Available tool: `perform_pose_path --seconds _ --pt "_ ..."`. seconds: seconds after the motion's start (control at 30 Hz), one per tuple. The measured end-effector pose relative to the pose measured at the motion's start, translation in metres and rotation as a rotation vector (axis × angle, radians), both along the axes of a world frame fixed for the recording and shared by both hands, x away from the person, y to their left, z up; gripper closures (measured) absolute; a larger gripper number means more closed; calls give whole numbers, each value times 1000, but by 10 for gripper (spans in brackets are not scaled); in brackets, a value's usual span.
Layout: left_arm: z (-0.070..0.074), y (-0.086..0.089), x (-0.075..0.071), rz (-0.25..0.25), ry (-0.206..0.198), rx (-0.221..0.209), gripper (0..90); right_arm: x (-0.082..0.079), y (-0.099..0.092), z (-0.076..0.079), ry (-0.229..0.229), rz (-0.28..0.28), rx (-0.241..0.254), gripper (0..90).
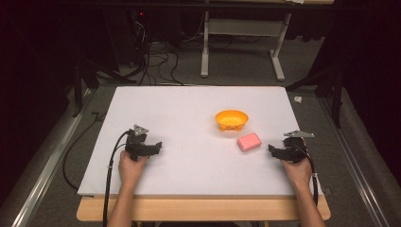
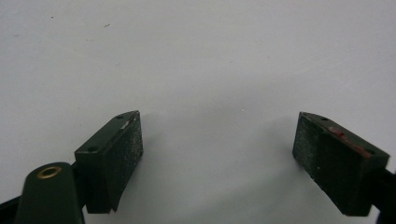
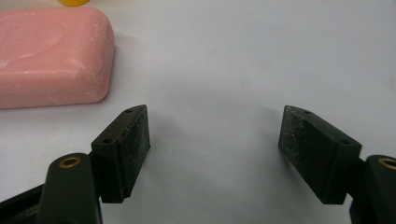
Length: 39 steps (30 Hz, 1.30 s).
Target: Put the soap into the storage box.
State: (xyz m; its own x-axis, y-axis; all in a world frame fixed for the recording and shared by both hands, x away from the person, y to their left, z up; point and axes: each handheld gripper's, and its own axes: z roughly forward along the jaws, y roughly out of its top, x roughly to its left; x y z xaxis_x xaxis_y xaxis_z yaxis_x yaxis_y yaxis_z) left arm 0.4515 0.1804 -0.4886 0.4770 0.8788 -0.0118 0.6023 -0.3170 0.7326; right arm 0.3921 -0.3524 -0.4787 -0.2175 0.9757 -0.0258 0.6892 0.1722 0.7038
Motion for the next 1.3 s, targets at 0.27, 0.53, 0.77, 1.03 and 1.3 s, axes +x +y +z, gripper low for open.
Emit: perform_pose_path --seconds 0.27,0.53,0.77,1.03,1.3 --pt "0 0 0 0 0 0 165 -7 0 3 -18 5 17 249" --pt "0 0 0 0 0 -1 165 -18 3 11 -41 22 52 241" --pt "0 0 0 0 0 -1 165 -29 10 15 -62 36 67 214" --pt "0 0 0 0 0 -1 165 -37 20 19 -80 59 82 208" --pt "0 0 0 0 0 0 166 -41 33 25 -104 83 98 188"
